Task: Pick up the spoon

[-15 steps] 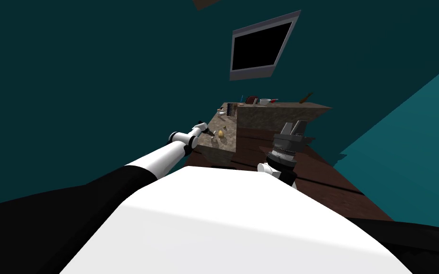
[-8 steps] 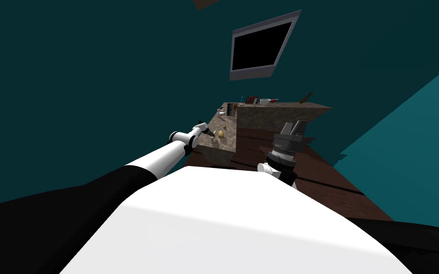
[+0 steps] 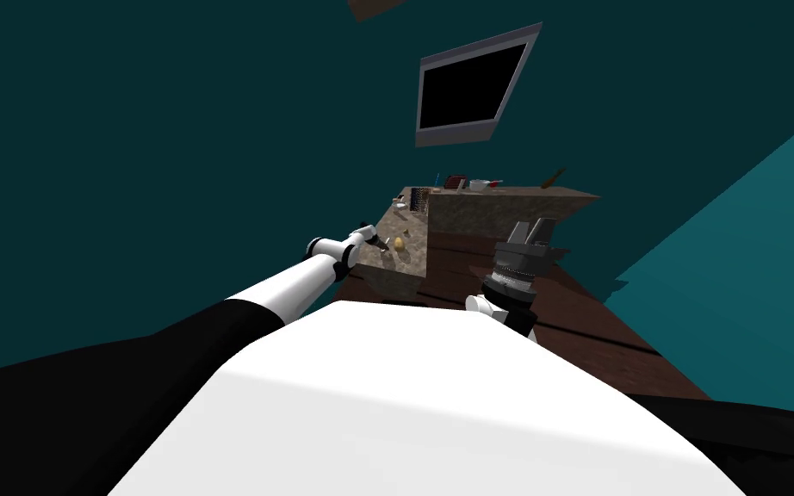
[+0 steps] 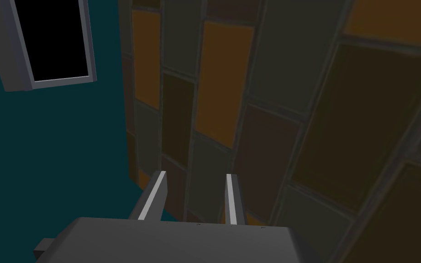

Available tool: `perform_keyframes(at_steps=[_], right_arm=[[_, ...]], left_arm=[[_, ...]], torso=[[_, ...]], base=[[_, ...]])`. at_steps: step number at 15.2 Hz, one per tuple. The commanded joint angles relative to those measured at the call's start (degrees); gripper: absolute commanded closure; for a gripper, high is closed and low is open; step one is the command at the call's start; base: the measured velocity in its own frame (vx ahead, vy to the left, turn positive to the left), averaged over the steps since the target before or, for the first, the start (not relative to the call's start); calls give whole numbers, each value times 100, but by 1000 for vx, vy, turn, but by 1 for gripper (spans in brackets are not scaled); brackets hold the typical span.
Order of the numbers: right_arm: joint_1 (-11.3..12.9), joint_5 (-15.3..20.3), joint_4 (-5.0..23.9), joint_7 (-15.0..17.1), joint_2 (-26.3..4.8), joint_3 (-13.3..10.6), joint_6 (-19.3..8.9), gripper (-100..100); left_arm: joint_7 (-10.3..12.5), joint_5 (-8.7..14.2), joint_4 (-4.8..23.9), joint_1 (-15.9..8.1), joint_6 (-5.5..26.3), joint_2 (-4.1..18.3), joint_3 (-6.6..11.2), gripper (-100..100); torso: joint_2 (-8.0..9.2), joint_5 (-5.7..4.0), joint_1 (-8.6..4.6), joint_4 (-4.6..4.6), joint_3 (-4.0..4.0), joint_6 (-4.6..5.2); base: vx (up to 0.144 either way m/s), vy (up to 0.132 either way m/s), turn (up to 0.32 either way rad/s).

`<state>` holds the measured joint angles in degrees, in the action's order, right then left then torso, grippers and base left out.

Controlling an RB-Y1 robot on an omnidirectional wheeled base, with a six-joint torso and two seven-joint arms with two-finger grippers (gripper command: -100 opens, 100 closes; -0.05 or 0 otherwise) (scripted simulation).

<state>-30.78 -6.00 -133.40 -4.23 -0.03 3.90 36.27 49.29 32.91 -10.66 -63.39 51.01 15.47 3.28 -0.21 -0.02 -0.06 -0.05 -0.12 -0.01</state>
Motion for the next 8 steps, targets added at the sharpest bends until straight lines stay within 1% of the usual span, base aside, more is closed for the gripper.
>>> perform_keyframes(at_steps=[1,2,3,4,5,6,7,8], right_arm=[[0,0,0,0,0,0,0,0],[0,0,0,0,0,0,0,0],[1,0,0,0,0,0,0,0],[0,0,0,0,0,0,0,0],[1,0,0,0,0,0,0,0],[1,0,0,0,0,0,0,0],[1,0,0,0,0,0,0,0],[1,0,0,0,0,0,0,0]], left_arm=[[96,-45,-286,174,104,-11,-30,-100],[96,-45,-273,174,104,-11,-30,-100],[96,-45,-430,174,104,-11,-30,-100],[79,-45,-60,-68,29,-11,-30,-100],[2,-45,-31,-124,-82,-11,-30,-100],[96,-45,-430,174,104,-11,-30,-100],[1,-71,-336,183,-144,-72,2,-100],[1,-71,-12,82,-144,-72,2,-100]], torso=[[0,0,0,0,0,0],[10,1,3,1,5,-1],[15,2,5,2,8,-1],[16,-4,0,11,13,5],[19,1,1,3,11,0],[21,5,7,1,10,-3],[21,2,7,3,12,-1],[21,2,6,4,12,0]], base=[[0,0,0],[0,0,0],[-5,-4,13],[7,-1,-23],[0,0,0],[0,0,0],[0,0,0],[0,0,0]])
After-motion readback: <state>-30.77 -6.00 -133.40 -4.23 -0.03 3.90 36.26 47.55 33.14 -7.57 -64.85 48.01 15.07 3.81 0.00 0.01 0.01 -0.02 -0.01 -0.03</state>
